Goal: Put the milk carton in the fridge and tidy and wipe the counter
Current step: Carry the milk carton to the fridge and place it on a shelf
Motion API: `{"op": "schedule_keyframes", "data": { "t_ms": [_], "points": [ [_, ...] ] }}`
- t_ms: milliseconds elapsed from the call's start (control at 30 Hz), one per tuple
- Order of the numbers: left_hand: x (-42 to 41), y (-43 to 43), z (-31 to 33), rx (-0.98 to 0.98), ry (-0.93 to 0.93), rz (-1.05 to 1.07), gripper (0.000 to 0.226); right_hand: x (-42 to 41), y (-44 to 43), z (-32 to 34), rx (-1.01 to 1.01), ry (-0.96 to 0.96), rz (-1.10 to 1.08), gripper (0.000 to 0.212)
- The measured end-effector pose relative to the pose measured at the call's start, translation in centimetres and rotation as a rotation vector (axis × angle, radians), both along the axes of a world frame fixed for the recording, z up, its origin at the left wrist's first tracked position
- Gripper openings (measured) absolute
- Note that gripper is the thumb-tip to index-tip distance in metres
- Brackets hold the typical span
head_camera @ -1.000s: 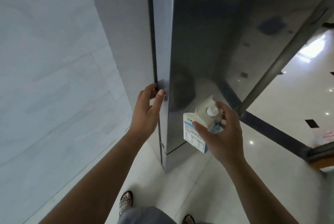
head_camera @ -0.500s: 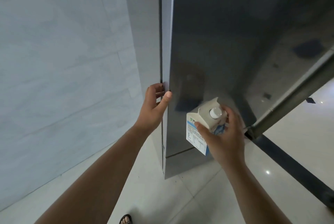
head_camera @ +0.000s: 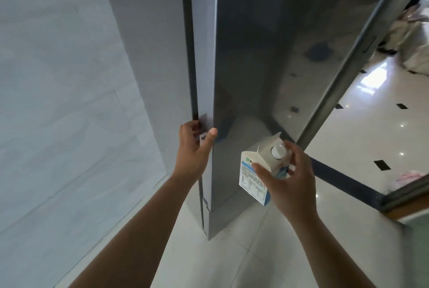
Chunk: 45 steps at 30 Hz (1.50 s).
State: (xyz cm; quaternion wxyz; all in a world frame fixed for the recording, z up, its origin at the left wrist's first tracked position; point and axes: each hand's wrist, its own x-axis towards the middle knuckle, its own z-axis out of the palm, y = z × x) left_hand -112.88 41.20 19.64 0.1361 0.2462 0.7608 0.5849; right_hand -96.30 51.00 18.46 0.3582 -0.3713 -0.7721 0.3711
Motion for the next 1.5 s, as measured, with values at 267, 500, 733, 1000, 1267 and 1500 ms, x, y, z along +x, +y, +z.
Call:
{"op": "schedule_keyframes", "data": {
  "t_ms": [267,500,733,1000,1267,1500],
  "points": [
    [1.2,-1.7,-0.2,-0.07,0.096,-0.261,0.06,3.7,-4.8,1.2,-0.026,0.031,-0.191,0.087],
    [-0.6,-1.5,3.2,0.16,0.203,-0.363,0.036,6.5,-9.0,1.7,-0.031,0.066,-0.377,0.081],
    [1.5,-1.6,4.1,0.275,0.063,-0.382,0.037,5.7,-11.0,2.5,0.006,0.07,-0.427,0.08],
    [6.6,-0.2,4.3,0.163,0.265,-0.776,0.034,8.3,-12.0,2.5,0.01,0.074,-0.549,0.076],
    [8.8,5.9,9.4,0.455,0.643,-0.713,0.034,14.4,-10.9,4.0,0.022,0.084,-0.664,0.071],
    [14.3,16.1,9.6,0.296,0.922,-1.045,0.04,19.5,-5.9,5.1,0.01,0.097,-0.695,0.069]
  ]
}}
